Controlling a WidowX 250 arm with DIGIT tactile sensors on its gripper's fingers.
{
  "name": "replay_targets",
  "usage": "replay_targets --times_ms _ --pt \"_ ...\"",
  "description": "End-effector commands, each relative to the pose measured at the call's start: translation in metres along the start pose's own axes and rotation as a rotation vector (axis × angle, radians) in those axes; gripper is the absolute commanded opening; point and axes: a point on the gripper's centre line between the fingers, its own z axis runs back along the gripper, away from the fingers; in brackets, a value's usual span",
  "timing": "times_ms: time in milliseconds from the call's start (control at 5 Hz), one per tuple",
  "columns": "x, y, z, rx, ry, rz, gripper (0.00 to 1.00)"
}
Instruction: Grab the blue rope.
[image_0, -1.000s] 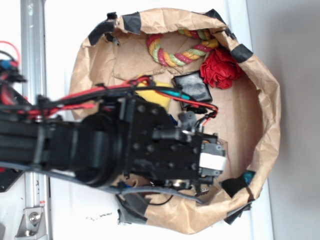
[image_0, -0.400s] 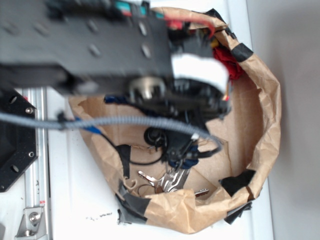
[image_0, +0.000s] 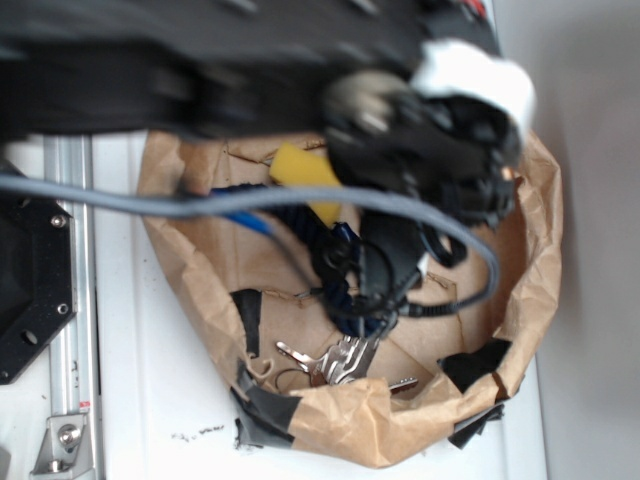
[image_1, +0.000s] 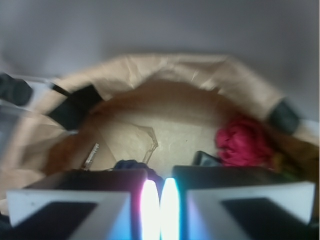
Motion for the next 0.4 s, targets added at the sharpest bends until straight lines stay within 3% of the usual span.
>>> replay_targets --times_ms 0,200 --pt "-0.012 -0.028 -0.064 -0.044 0.092 -0.159 1.00" --pt "-0.024 -0.042 -0.082 -0.103 0.123 -0.206 1.00"
